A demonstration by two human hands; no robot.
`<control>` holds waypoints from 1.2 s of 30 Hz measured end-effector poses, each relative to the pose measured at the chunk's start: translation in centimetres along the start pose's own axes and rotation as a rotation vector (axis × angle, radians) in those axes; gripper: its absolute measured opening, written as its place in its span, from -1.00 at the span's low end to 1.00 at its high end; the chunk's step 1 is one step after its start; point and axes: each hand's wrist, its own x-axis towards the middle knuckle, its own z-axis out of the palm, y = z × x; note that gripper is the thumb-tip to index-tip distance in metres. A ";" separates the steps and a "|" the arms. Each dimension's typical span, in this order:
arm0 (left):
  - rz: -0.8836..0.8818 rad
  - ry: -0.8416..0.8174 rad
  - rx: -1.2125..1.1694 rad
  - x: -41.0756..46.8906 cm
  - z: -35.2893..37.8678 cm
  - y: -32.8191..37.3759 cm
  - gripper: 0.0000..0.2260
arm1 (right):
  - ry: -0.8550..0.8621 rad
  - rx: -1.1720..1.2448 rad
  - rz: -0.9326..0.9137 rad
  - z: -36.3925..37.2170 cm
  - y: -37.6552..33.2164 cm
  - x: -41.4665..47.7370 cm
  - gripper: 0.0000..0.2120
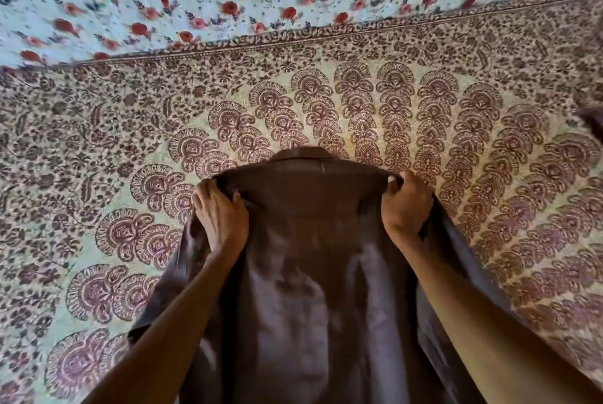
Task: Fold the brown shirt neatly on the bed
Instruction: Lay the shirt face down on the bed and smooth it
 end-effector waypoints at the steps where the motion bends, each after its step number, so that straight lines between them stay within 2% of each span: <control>1: 0.005 0.030 -0.022 0.3 0.0 0.1 -0.56 | 0.027 0.043 -0.015 0.0 0.0 0.2 -0.82; 5: 0.018 -0.029 0.127 1.3 0.3 0.3 -0.62 | -0.012 0.055 0.002 0.3 -0.8 1.1 -0.82; 7: 0.000 0.053 0.186 1.0 -0.1 1.2 -0.69 | -0.017 -0.024 0.018 0.2 -1.1 1.0 -0.80; 9: 0.075 0.145 0.169 1.7 -0.4 2.8 -0.74 | 0.024 -0.067 -0.019 -0.3 -1.7 1.1 -0.78; 10: 0.118 0.127 0.146 2.5 -0.4 3.6 -0.74 | 0.039 -0.062 -0.065 -0.4 -2.3 1.3 -0.79; 12: 0.143 -0.080 0.153 4.7 0.1 5.1 -0.62 | -0.028 -0.068 -0.195 -0.3 -3.7 1.9 -0.80; 15: 0.133 -0.479 0.321 7.3 0.7 7.2 -0.37 | -0.349 -0.140 -0.338 0.3 -6.2 3.1 -0.58; 17: 0.162 -0.627 0.354 8.2 0.9 7.8 -0.38 | -0.627 -0.040 -0.302 0.3 -7.5 4.2 -0.53; 18: 0.181 -0.676 0.321 8.5 0.9 7.9 -0.43 | -0.692 0.041 -0.300 0.3 -7.9 4.5 -0.54; 19: 0.208 -0.673 0.245 8.7 0.9 8.0 -0.52 | -0.680 0.137 -0.311 0.3 -8.1 4.6 -0.60; 20: 0.236 -0.600 0.128 8.7 0.8 8.0 -0.62 | -0.590 0.251 -0.318 0.4 -8.3 4.7 -0.70; 22: 0.231 -0.358 -0.177 7.9 0.3 8.0 -0.82 | -0.354 0.447 -0.286 0.4 -8.3 4.0 -0.91; 23: 0.202 -0.284 -0.289 7.5 0.2 8.1 -0.82 | -0.299 0.480 -0.267 0.4 -8.3 3.7 -0.91; 24: 0.167 -0.281 -0.350 7.3 0.4 8.0 -0.77 | -0.304 0.446 -0.261 0.6 -8.2 3.5 -0.87; 25: 0.146 -0.317 -0.323 7.1 0.7 7.8 -0.73 | -0.344 0.337 -0.259 0.8 -8.0 3.4 -0.85; 27: 0.109 -0.392 -0.127 7.3 1.9 7.1 -0.61 | -0.419 0.075 -0.247 1.2 -7.9 3.4 -0.82; 30: 0.030 -0.508 0.003 8.7 2.5 6.8 -0.33 | -0.499 -0.044 -0.228 1.5 -8.9 3.5 -0.47; 31: 0.053 -0.574 0.023 9.1 2.5 7.0 -0.35 | -0.521 -0.065 -0.240 1.6 -9.2 3.7 -0.44; 33: 0.101 -0.662 0.019 9.6 2.6 7.3 -0.52 | -0.600 -0.067 -0.219 1.9 -9.9 4.4 -0.50; 34: 0.113 -0.655 -0.019 9.8 2.5 7.4 -0.56 | -0.620 -0.043 -0.188 2.0 -10.1 4.7 -0.56; 36: 0.147 -0.534 -0.145 9.6 2.5 7.5 -0.55 | -0.569 0.028 -0.137 2.4 -10.1 4.8 -0.65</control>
